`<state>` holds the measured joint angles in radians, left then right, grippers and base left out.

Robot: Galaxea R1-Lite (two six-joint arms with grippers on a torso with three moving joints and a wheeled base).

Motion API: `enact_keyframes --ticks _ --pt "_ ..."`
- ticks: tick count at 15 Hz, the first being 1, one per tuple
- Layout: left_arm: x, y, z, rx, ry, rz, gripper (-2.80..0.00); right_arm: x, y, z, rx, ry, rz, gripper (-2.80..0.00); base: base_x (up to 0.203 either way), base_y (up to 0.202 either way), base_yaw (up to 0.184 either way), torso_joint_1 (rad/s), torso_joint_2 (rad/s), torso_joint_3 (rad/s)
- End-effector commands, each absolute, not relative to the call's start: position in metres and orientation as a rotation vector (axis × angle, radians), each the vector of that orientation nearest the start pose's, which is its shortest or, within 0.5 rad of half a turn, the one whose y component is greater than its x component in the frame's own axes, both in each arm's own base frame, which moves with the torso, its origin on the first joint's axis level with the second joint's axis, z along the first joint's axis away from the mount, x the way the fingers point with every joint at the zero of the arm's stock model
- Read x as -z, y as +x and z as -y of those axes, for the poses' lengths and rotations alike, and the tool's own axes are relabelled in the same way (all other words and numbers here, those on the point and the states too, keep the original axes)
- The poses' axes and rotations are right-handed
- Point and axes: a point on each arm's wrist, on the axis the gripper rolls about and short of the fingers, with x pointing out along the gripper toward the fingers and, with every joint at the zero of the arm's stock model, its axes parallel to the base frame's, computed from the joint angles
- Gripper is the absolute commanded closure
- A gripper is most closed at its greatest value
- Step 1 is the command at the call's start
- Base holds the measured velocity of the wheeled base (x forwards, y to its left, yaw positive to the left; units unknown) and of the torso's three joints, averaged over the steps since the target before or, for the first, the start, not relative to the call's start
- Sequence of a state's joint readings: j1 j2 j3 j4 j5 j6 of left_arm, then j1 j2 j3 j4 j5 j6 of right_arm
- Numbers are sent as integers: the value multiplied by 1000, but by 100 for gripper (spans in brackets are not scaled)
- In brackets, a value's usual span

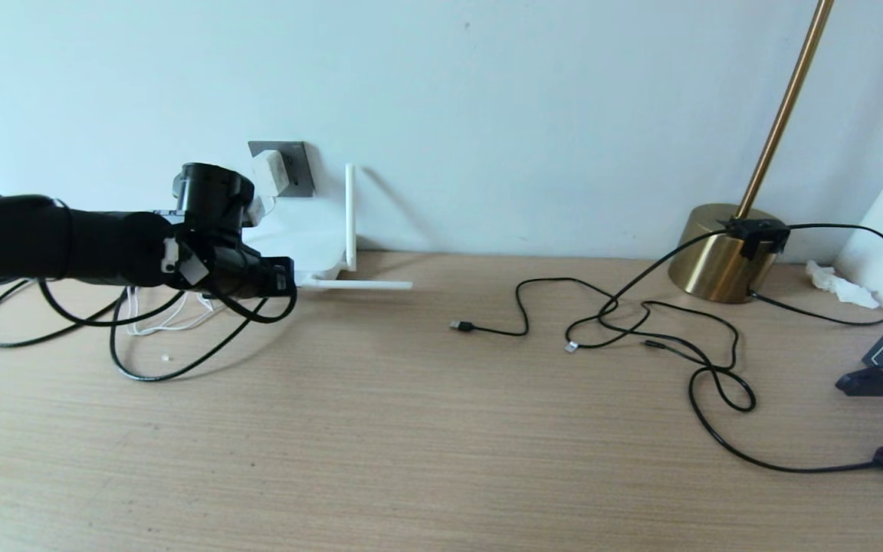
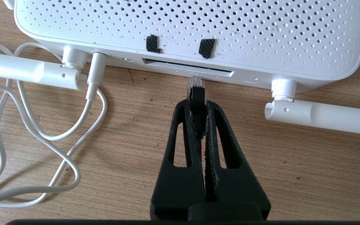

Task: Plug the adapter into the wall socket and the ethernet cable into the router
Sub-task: Align cable and router interface

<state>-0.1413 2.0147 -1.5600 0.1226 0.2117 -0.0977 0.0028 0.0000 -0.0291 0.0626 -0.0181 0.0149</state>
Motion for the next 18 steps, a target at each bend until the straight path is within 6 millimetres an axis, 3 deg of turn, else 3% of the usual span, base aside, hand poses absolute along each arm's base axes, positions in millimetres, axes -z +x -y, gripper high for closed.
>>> enact_keyframes --ticks 1,10,18 --pt "-208 399 52 -97 8 -566 0 -77 -25 0 14 15 -35 -280 0 0 0 0 0 0" --pt "-212 382 53 -86 28 -579 0 -77 -25 0 16 15 -35 -280 0 0 0 0 0 0" --pt "-214 387 51 -88 39 -560 0 -77 -25 0 14 15 -35 -280 0 0 0 0 0 0"
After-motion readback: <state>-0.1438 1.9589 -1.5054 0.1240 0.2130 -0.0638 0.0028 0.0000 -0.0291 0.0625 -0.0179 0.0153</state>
